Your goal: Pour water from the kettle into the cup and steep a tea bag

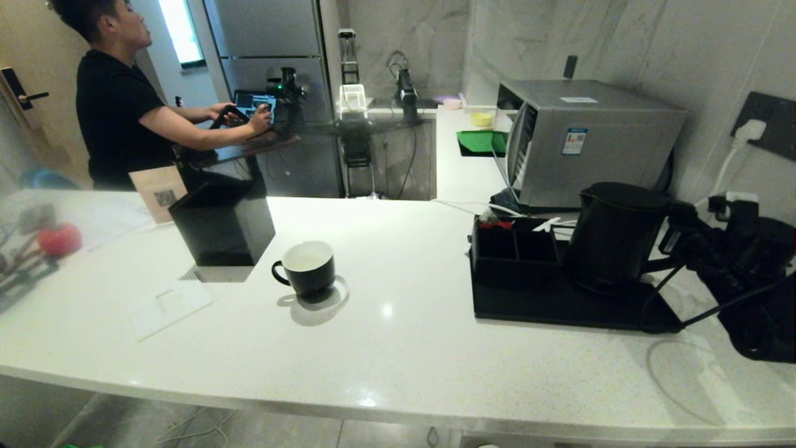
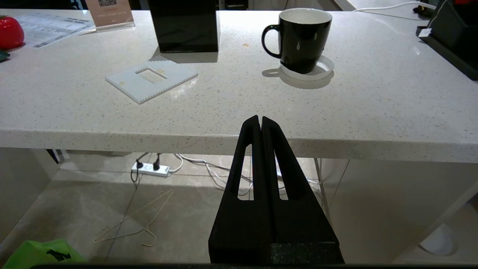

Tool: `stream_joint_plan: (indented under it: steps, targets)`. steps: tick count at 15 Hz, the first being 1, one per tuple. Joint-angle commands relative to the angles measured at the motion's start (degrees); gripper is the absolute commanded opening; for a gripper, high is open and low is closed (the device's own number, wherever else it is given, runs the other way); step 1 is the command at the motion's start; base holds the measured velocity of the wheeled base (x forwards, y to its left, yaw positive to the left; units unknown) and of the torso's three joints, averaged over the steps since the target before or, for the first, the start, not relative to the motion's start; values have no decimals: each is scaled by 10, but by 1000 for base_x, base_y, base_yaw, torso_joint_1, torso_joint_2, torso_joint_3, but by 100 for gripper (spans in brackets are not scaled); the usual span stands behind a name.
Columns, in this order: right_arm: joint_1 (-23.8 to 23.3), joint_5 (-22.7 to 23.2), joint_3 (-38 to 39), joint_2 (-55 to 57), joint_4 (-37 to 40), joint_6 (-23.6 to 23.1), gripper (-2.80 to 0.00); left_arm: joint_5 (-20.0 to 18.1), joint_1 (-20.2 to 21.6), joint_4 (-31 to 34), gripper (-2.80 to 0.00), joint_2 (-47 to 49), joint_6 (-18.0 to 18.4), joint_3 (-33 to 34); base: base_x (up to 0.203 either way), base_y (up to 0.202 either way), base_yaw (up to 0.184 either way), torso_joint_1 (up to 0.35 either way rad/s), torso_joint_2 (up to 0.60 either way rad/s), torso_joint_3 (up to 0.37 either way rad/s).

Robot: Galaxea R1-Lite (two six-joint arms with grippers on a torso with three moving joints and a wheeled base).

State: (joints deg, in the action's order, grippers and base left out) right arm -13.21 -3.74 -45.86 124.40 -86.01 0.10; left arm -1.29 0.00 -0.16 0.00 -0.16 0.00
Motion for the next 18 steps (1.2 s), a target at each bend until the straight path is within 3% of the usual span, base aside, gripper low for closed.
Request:
stream_joint_plan:
  steps: [1, 17, 18]
  targets:
    - [-3, 0, 0, 4, -3, -1, -280, 0, 0, 0, -280, 0, 0, 0, 0, 0, 0, 0, 0, 0]
    - [-5, 1, 10, -5, -7, -10, -280, 0, 0, 0, -280, 0, 0, 0, 0, 0, 0, 0, 0, 0]
    - [-5, 1, 13, -5, -8, -10, 0, 0, 0, 0, -280, 0, 0, 0, 0, 0, 0, 0, 0, 0]
